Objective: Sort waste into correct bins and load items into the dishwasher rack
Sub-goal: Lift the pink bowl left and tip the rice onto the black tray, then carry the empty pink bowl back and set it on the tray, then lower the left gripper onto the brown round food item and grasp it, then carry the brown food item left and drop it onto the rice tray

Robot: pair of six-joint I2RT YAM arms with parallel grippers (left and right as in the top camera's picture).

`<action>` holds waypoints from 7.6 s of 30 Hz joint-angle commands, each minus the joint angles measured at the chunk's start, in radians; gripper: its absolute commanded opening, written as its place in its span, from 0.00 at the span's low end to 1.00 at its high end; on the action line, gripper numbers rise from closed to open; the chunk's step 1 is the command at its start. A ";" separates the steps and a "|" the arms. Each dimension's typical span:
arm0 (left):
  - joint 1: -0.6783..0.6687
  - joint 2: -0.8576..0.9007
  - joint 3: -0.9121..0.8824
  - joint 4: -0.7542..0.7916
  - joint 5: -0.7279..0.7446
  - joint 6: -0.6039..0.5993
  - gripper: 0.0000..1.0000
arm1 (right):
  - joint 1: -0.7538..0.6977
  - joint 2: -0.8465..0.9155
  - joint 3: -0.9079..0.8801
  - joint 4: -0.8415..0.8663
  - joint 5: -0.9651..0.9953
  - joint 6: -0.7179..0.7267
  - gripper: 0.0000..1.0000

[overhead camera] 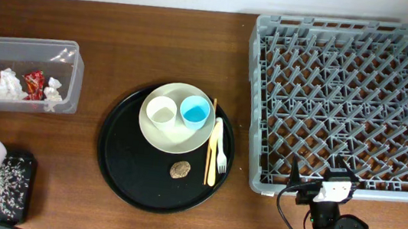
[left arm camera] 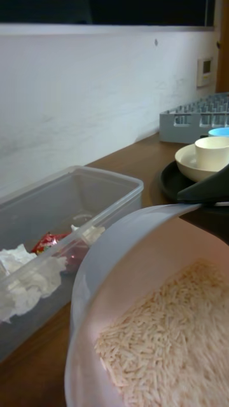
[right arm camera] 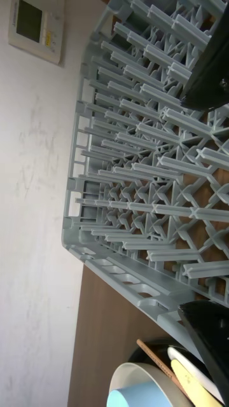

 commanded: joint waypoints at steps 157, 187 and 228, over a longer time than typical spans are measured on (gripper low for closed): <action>-1.975 -0.122 -0.434 0.543 -1.153 -0.685 0.48 | 0.006 -0.006 -0.005 -0.005 0.002 -0.007 0.98; -1.975 -0.122 -0.433 0.501 -1.056 -0.660 0.47 | 0.006 -0.006 -0.005 -0.005 0.002 -0.007 0.98; -1.925 -0.277 -0.250 0.026 -1.329 -0.835 0.20 | 0.006 -0.006 -0.005 -0.005 0.002 -0.007 0.99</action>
